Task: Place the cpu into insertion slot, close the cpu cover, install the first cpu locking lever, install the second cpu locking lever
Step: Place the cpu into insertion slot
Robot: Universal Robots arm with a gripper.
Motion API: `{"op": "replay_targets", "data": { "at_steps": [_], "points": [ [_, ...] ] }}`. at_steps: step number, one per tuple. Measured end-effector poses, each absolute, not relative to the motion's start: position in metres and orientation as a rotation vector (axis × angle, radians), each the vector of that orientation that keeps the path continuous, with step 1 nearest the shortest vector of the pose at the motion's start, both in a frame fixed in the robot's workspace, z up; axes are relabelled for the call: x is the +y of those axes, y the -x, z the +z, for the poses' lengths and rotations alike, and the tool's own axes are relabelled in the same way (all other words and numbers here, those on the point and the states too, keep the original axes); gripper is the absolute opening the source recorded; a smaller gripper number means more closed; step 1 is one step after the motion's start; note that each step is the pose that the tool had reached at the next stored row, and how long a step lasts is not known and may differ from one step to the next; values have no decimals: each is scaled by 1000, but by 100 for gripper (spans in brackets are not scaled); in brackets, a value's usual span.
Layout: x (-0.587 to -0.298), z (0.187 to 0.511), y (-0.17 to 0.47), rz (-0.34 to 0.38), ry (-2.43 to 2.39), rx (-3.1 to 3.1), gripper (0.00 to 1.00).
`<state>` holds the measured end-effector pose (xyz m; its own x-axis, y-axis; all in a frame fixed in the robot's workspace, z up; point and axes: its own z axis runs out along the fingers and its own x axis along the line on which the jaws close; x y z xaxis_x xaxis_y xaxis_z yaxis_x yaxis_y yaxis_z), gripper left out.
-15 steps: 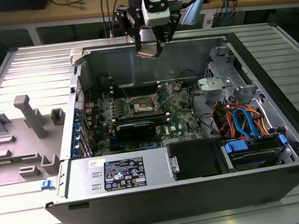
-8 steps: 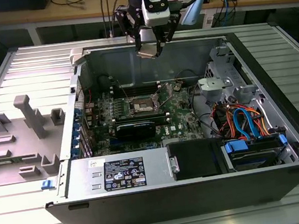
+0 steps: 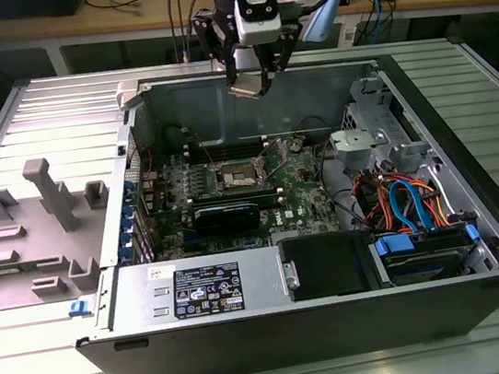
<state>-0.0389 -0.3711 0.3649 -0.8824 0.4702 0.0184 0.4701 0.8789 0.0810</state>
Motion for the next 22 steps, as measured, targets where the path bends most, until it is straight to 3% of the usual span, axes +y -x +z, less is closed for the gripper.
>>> {"op": "replay_targets", "data": {
  "at_steps": [22],
  "points": [
    [-371,364,39,130,-870,3011,55]
  ]
}}
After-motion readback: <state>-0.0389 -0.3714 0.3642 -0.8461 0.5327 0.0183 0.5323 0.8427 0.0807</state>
